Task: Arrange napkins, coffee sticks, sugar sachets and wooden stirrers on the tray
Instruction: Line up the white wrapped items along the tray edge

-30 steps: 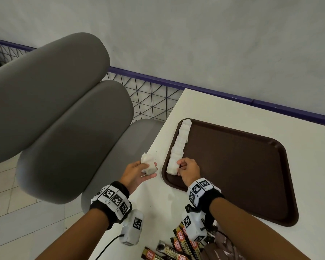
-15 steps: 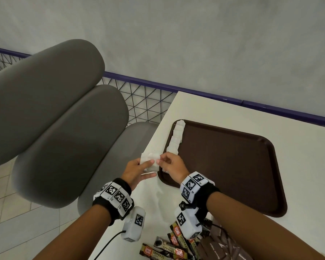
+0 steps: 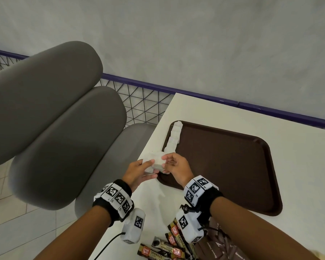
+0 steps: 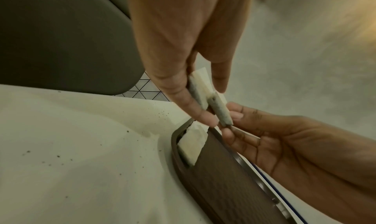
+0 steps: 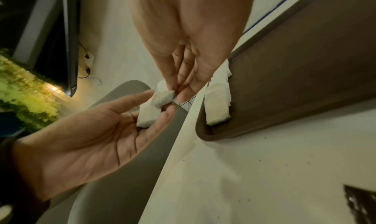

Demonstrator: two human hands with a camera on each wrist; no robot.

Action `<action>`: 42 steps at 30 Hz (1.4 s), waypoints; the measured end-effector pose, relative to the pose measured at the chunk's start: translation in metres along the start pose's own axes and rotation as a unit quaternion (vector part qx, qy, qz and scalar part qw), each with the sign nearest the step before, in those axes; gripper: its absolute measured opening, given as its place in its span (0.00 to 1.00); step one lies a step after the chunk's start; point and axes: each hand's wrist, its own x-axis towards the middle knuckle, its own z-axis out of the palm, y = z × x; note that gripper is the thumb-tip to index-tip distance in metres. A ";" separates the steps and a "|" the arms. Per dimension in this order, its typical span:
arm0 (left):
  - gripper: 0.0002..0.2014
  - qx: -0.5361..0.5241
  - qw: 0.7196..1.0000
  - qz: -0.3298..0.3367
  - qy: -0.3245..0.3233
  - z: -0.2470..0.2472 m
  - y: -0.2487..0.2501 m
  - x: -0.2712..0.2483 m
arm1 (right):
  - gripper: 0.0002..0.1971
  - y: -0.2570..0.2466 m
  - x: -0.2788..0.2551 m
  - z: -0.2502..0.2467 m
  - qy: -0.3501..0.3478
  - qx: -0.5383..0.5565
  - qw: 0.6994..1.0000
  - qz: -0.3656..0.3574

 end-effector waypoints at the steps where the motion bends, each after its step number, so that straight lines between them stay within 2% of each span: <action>1: 0.12 -0.008 1.000 -0.002 0.003 0.000 0.000 0.000 | 0.12 0.003 0.002 -0.003 0.018 0.001 1.000 0.007; 3: 0.11 -0.020 1.000 0.001 0.012 -0.004 0.001 0.002 | 0.11 0.011 0.006 -0.008 0.040 -0.021 0.999 0.021; 8: 0.09 -0.027 0.998 0.008 0.048 -0.015 0.001 0.004 | 0.12 0.027 0.012 -0.011 0.046 -0.128 0.989 0.056; 13: 0.10 -0.037 0.997 0.008 0.066 -0.019 0.000 0.007 | 0.13 0.039 0.014 -0.004 0.028 -0.206 0.975 0.077; 19: 0.11 -0.029 0.998 0.003 0.060 -0.018 0.000 0.007 | 0.18 0.042 0.015 0.000 0.015 -0.266 0.960 0.083; 26: 0.06 -0.008 0.997 0.002 0.073 -0.016 -0.002 0.008 | 0.11 0.038 0.010 -0.006 0.014 -0.296 0.953 0.059; 29: 0.03 0.016 0.997 0.014 0.076 -0.014 -0.002 0.010 | 0.10 0.034 0.006 -0.008 0.022 -0.282 0.959 0.027; 33: 0.06 0.058 0.995 0.043 0.072 -0.006 0.001 0.008 | 0.11 0.022 0.001 -0.012 0.044 -0.234 0.971 -0.026; 38: 0.06 0.092 0.991 0.062 0.076 0.003 0.004 0.008 | 0.18 0.006 -0.004 -0.015 0.044 -0.177 0.981 -0.058; 42: 0.03 0.116 0.989 0.069 0.066 0.009 0.005 0.008 | 0.14 0.000 -0.008 -0.014 0.001 -0.093 0.994 -0.060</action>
